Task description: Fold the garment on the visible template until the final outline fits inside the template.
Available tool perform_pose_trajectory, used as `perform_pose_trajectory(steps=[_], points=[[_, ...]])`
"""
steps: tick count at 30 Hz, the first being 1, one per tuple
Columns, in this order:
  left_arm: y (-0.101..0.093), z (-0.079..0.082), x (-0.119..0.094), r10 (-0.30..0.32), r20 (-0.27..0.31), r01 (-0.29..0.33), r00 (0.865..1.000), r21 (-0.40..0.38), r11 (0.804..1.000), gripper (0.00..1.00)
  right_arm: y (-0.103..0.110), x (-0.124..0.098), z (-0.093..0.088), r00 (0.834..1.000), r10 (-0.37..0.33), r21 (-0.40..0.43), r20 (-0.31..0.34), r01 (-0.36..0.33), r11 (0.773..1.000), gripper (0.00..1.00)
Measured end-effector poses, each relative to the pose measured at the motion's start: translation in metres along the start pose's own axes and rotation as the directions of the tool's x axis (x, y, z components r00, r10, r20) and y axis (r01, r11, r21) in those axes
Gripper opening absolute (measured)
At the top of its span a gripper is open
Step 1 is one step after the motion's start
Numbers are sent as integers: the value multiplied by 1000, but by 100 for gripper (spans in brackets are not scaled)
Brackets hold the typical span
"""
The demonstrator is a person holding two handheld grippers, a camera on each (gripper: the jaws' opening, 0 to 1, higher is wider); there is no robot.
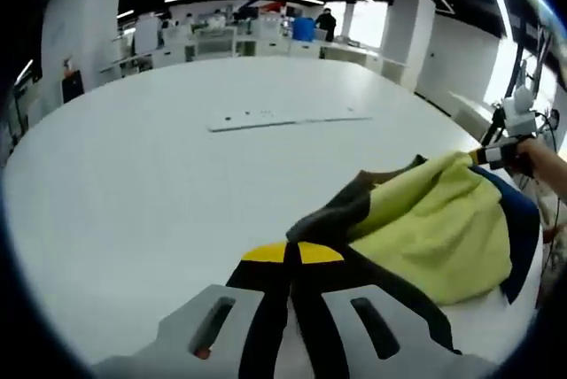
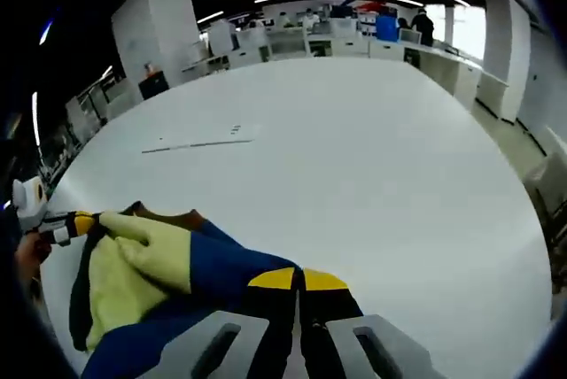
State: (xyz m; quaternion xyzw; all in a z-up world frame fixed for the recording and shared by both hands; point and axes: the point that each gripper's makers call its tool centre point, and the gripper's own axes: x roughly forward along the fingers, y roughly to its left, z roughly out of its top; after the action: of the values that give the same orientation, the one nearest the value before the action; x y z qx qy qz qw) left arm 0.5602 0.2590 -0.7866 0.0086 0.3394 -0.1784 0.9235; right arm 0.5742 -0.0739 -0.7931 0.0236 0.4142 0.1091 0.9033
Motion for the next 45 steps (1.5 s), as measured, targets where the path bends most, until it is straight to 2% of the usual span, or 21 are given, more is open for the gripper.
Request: perform_pose_trajectory(steps=[3,9,14,18,21,26,32,37,40,45], points=[[2,0,5,15,-4,-15,1000,11,1000,0,0,3,2,1000,2,8,6,-2,1000,0],[9,9,12,43,28,-44,999,31,999,0,-3,8,15,998,-7,27,56,5,1000,0],[8,11,9,47,39,-49,998,46,998,0,1,5,16,998,12,35,60,-14,999,0],[9,14,2,51,49,-53,998,47,997,12,7,-4,23,995,49,35,85,-52,998,0],[8,17,-5,37,70,-39,997,21,999,24,13,-14,32,991,70,42,116,-75,996,15],[5,18,-26,13,86,-16,996,35,999,32,30,-35,34,984,124,21,130,-128,992,31],[-7,18,-46,-37,106,33,994,40,999,47,56,-60,21,973,199,-28,113,-197,980,51],[-21,9,-66,-74,92,66,993,89,994,56,73,-77,3,969,234,-72,75,-229,971,56],[-30,2,-78,-91,80,80,993,127,989,57,77,-84,-7,966,249,-84,62,-244,966,56],[-41,-10,-92,-134,79,126,988,100,987,58,93,-98,-28,957,288,-113,33,-283,952,55]])
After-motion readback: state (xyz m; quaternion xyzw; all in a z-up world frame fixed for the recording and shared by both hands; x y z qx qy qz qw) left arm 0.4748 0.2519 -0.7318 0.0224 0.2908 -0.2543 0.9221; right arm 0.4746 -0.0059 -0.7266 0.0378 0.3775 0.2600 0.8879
